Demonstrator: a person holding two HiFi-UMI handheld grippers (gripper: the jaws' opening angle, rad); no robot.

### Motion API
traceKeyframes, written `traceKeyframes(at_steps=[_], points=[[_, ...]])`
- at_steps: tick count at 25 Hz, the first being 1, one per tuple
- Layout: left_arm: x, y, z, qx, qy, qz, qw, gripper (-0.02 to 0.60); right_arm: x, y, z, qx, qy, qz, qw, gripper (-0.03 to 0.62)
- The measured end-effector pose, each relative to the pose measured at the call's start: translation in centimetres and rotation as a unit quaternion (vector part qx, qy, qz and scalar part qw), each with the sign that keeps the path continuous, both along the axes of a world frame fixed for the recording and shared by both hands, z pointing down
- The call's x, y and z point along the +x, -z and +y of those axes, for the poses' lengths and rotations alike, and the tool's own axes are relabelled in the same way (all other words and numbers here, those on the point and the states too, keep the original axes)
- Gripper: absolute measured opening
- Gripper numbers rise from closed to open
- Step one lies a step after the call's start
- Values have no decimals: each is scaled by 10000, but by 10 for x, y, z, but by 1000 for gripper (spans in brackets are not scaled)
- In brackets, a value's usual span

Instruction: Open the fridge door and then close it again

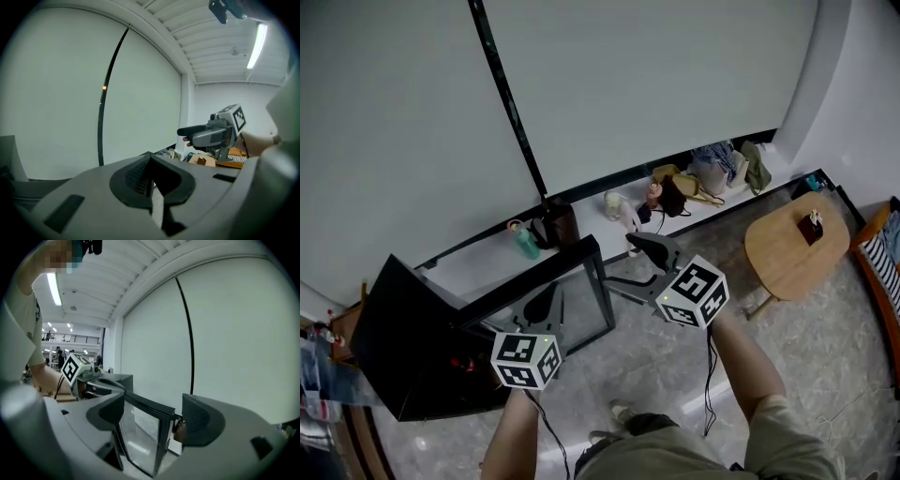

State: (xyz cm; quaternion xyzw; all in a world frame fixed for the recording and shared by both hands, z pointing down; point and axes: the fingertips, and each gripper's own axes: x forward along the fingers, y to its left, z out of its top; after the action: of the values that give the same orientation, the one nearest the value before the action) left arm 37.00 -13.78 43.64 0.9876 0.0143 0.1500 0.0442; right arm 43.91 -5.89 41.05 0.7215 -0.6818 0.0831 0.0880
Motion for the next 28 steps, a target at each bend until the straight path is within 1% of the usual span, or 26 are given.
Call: traceKeyframes(at_steps=[2, 4, 8, 14, 17, 22, 28], points=[[-3, 0, -2, 30, 28, -12, 10000, 6, 1, -4, -8, -239, 171, 183, 9994, 330], [-7, -1, -4, 51, 58, -49, 10000, 6, 2, -7, -16, -350, 320, 248, 9986, 330], [-16, -4, -9, 125, 123, -80, 9998, 6, 6, -12, -30, -374, 583, 260, 9973, 330], [-27, -4, -13, 129, 211, -98, 9996, 6, 8, -23, -49, -380, 1140, 226, 9925, 330], [-30, -5, -18, 119, 268, -87, 9995, 6, 15, -34, -60, -369, 1329, 172, 9903, 330], [-31, -9, -25, 73, 341, -53, 9994, 6, 18, -44, -76, -116, 1752, 5, 9845, 328], [-32, -13, -28, 49, 377, -30, 9993, 6, 28, -65, -85, -269, 2085, -257, 9773, 328]])
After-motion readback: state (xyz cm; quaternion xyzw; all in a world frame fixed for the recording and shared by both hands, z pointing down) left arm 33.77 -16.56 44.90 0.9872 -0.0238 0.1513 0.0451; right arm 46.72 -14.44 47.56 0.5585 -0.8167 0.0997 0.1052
